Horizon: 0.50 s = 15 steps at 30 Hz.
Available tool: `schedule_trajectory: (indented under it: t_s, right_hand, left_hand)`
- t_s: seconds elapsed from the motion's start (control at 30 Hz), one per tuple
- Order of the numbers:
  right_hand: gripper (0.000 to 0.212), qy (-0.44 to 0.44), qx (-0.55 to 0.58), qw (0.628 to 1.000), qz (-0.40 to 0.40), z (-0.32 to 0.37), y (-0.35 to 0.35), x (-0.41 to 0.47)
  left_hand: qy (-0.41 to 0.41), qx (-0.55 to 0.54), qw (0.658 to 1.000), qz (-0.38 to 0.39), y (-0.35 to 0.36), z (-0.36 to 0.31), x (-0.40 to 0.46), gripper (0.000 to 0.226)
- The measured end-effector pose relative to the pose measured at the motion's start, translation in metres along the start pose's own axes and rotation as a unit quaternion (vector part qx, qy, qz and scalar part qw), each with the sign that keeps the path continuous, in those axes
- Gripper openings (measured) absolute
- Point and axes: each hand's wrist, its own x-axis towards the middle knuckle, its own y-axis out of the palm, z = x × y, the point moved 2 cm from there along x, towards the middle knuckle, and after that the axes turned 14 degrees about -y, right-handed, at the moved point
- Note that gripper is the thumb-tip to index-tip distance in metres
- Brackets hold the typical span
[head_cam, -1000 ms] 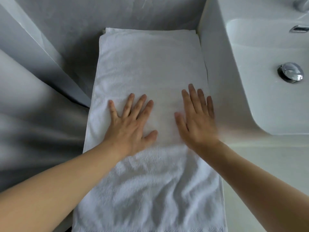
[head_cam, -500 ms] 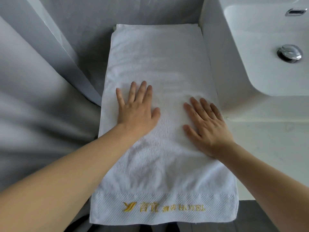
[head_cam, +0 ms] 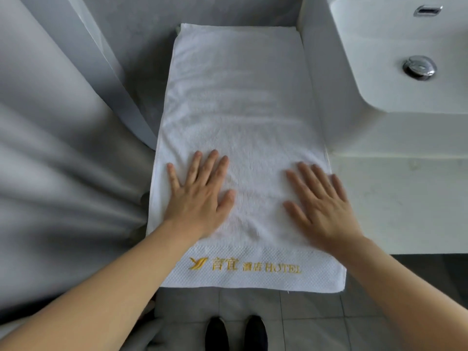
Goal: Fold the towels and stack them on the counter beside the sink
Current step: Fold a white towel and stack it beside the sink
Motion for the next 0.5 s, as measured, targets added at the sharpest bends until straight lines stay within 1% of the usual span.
schedule_trajectory:
  t_s: [0.1, 0.17, 0.23, 0.27, 0.3, 0.33, 0.4, 0.47, 0.5]
  right_hand:
    - [0.073, 0.077, 0.011, 0.997, 0.022, -0.028, -0.001, -0.020]
    - [0.076, 0.102, -0.012, 0.994, 0.027, -0.021, -0.004, -0.022]
    - [0.072, 0.080, -0.021, 0.997, -0.005, 0.008, -0.009, -0.023]
    - [0.069, 0.059, -0.010, 0.998, -0.017, 0.023, -0.008, -0.027]
    - [0.067, 0.036, -0.006, 0.999, -0.007, 0.035, -0.004, -0.032]
    - [0.066, 0.026, -0.004, 1.000, 0.016, 0.041, 0.001, -0.040]
    - [0.066, 0.064, 0.001, 0.997, 0.048, 0.026, 0.008, -0.056]
    - [0.068, 0.143, 0.010, 0.988, 0.052, 0.002, 0.009, -0.073]
    - [0.070, 0.196, 0.026, 0.980, 0.034, -0.003, 0.008, -0.082]
  left_hand:
    - [-0.017, 0.006, 1.000, 0.002, -0.006, -0.006, -0.003, 0.070]
    - [-0.016, 0.007, 0.999, -0.032, -0.015, -0.014, -0.015, 0.069]
    - [0.017, -0.029, 0.997, -0.065, -0.020, -0.025, -0.038, 0.068]
    - [0.035, -0.039, 0.997, -0.063, -0.018, -0.028, -0.050, 0.068]
    - [0.040, -0.029, 0.998, -0.048, -0.014, -0.028, -0.061, 0.068]
    - [0.028, -0.010, 0.999, -0.028, -0.007, -0.021, -0.070, 0.069]
    - [-0.032, 0.009, 0.999, 0.000, 0.005, 0.004, -0.077, 0.068]
    - [-0.099, -0.016, 0.995, -0.007, 0.007, 0.032, -0.079, 0.069]
    - [-0.136, -0.041, 0.990, -0.016, 0.006, 0.042, -0.083, 0.069]
